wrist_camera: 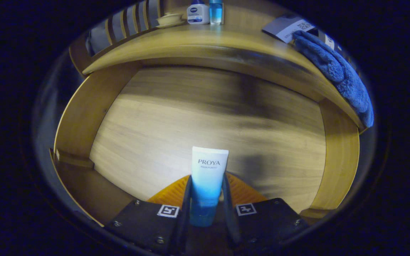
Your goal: Pull open the drawer, take out the items inside it, and place them on the countertop above the cabinet.
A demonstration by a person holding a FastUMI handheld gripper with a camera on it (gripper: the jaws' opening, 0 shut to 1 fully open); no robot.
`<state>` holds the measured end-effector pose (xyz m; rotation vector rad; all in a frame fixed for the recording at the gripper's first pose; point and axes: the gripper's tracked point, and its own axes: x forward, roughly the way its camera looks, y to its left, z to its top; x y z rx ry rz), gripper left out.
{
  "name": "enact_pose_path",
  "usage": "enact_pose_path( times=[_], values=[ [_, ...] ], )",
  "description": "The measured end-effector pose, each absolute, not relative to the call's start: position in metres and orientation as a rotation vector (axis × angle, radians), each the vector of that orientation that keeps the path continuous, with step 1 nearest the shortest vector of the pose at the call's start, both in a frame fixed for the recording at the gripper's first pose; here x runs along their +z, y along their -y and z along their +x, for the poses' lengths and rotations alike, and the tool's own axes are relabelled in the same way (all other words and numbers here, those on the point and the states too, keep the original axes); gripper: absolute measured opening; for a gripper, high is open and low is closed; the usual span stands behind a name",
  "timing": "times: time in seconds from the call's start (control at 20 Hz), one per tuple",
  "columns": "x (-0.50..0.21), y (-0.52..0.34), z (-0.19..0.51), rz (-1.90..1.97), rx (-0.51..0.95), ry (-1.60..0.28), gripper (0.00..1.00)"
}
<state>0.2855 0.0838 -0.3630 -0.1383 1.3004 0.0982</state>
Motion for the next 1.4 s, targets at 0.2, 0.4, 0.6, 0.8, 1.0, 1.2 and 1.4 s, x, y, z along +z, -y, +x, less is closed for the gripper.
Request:
enact_pose_path(
  times=[0.2, 0.4, 0.6, 0.8, 1.0, 1.2, 1.4],
  values=[
    [-0.345, -0.087, 0.298, -0.09, 0.071, -1.184, 0.43],
    [-0.312, -0.088, 0.31, -0.042, 0.07, -1.098, 0.43],
    [-0.267, -0.089, 0.327, -0.037, 0.076, -0.985, 0.43],
    [-0.226, -0.091, 0.359, -0.04, 0.075, -0.895, 0.43],
    [-0.21, -0.098, 0.399, -0.028, 0.057, -0.832, 0.43],
    [-0.222, -0.1, 0.436, -0.05, 0.024, -0.796, 0.43],
    [-0.233, -0.102, 0.461, -0.056, -0.009, -0.788, 0.43]
  ],
)
